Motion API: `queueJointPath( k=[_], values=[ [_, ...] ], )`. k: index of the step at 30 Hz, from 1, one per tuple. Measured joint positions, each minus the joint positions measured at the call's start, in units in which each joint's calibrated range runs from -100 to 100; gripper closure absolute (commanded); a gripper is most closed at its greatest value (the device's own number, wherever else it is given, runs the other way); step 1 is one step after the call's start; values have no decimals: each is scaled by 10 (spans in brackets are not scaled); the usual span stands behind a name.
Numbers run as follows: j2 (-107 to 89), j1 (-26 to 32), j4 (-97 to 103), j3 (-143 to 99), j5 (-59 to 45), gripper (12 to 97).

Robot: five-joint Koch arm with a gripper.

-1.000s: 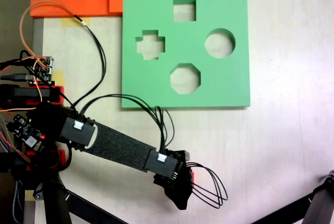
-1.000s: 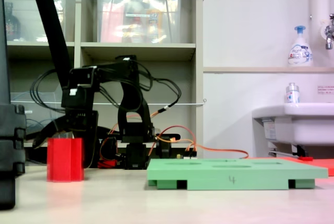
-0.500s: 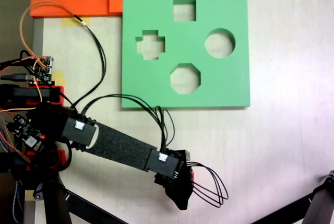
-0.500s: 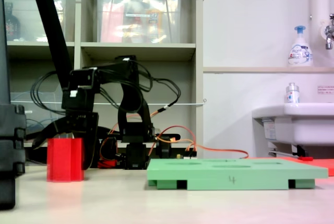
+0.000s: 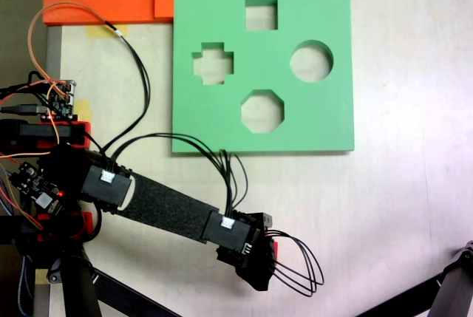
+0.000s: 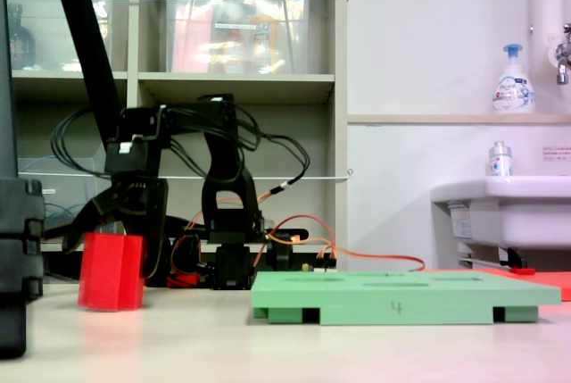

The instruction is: Put the cross columnar block into the corresponding hole

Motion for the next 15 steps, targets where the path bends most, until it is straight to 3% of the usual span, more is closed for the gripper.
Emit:
queueJointPath(
  k=[15],
  values=[
    [-152,-1,-87,-2,2,633]
  ],
)
